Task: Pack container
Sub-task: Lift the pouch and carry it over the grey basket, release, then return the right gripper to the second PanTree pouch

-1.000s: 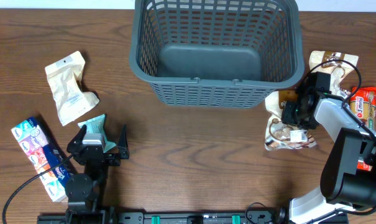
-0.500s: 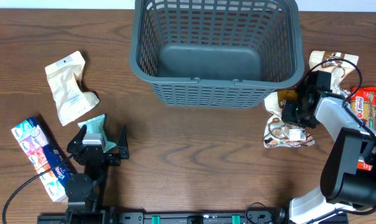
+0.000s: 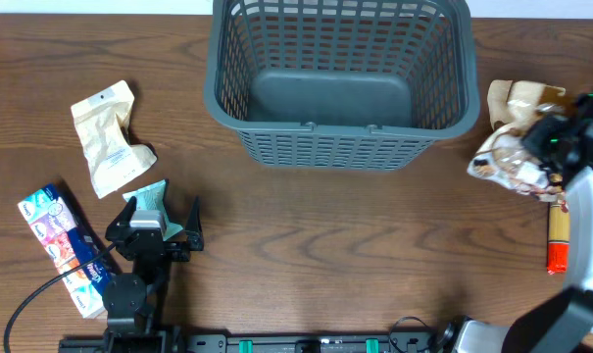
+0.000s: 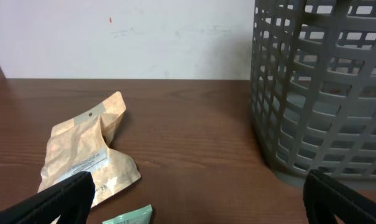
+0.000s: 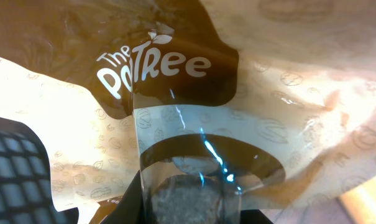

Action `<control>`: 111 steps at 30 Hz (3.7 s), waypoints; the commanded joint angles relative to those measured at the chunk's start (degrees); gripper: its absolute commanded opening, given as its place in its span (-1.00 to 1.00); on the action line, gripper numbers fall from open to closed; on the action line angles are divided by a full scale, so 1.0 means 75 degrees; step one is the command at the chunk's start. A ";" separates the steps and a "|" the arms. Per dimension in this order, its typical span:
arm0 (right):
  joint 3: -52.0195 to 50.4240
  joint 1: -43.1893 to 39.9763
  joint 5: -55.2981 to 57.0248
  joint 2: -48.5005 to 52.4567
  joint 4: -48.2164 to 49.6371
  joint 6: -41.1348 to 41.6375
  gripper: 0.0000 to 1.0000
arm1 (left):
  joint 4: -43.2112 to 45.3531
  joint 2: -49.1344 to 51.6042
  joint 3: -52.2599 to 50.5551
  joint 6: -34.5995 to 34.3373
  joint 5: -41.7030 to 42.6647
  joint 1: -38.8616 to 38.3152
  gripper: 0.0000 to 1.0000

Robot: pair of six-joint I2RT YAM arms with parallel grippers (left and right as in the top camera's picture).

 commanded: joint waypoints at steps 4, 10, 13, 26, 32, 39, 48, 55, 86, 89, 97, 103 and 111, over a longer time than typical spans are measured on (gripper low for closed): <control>0.1568 0.0498 -0.0676 -0.0740 -0.0393 -0.1084 -0.97 | -0.0172 -0.0058 -0.0175 -0.0041 0.0000 -0.0023 0.97; 0.3663 0.1233 -0.0306 -0.0778 -0.0565 -0.1547 -0.97 | -0.0172 -0.0058 -0.0172 -0.0041 0.0003 -0.0023 0.97; 0.4517 0.1457 -0.0204 -0.0711 -0.0434 -0.1731 -0.98 | -0.0175 -0.0058 -0.0175 -0.0041 0.0000 -0.0023 0.97; 0.5336 0.3631 -0.3185 0.0740 -0.0044 -0.6309 -0.98 | -0.0175 -0.0058 -0.0175 -0.0041 0.0000 -0.0023 0.97; 0.5336 0.4339 -0.3042 0.1953 0.0452 -0.6607 -0.98 | -0.0175 -0.0058 -0.0175 -0.0044 0.0003 -0.0023 0.97; 0.5336 0.5112 -0.3034 0.3322 -0.0367 -0.8399 -0.98 | -0.0187 -0.0058 -0.0175 -0.0044 0.0000 -0.0023 0.97; 0.5333 0.5861 -0.1757 0.4421 -0.2463 -1.0086 -0.97 | -0.0192 -0.0058 -0.0172 -0.0044 0.0000 -0.0023 0.97; 0.5330 0.5861 -0.1754 0.4613 -0.2742 -1.0031 -0.75 | -0.0192 -0.0058 -0.0172 -0.0044 0.0003 -0.0023 0.97; 0.8105 0.1728 -0.0192 0.1434 -0.3590 -0.3284 0.98 | -0.0192 0.0227 -0.0172 -0.0189 0.0006 -0.0023 0.97; 0.8035 0.0883 -0.0184 0.1722 -0.4328 -0.3077 0.98 | -0.0192 0.0230 -0.0172 -0.0187 0.0006 -0.0023 0.98; 0.8005 -0.0388 -0.0157 0.3681 -0.5228 -0.3089 0.98 | -0.0192 0.0230 -0.0172 -0.0187 0.0006 -0.0023 0.97; 0.8005 -0.0396 -0.0213 0.4966 -0.5403 -0.4022 0.99 | -0.0187 0.0230 -0.0172 -0.0187 0.0006 -0.0023 0.97; 0.8005 -0.0312 -0.0245 0.6263 -0.5412 -0.4374 0.99 | -0.0187 0.0230 -0.0172 -0.0187 0.0006 -0.0023 0.97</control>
